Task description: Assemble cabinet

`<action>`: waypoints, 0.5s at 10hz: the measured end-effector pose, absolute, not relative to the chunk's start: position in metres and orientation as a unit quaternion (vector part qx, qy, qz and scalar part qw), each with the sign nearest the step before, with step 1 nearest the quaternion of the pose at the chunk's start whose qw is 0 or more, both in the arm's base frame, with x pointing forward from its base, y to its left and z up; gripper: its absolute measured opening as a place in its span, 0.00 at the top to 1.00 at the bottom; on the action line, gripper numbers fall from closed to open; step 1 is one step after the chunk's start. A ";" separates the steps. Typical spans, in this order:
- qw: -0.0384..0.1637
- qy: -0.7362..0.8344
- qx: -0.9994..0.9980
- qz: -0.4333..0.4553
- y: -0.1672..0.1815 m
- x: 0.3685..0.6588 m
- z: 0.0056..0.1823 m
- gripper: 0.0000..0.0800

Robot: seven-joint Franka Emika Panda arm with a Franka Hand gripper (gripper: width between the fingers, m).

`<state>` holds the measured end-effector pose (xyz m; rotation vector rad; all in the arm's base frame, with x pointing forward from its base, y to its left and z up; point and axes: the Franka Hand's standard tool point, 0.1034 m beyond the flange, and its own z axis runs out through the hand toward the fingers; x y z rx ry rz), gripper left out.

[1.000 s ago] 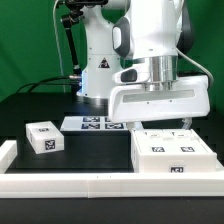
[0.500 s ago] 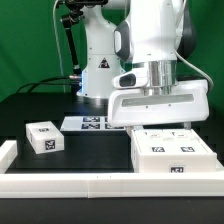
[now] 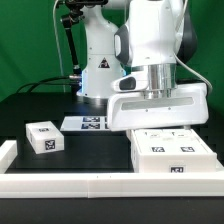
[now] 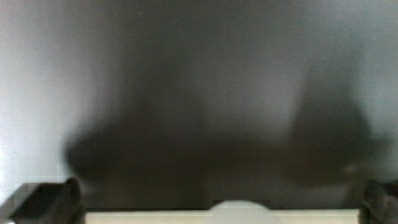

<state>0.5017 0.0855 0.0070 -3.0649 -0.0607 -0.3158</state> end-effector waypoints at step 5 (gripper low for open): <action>0.030 -0.030 -0.993 -0.107 0.088 0.502 0.007 0.69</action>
Offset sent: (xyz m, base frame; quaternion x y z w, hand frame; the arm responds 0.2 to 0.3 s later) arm 0.0010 -0.0028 -0.0054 -0.0020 0.0117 -0.0110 0.9999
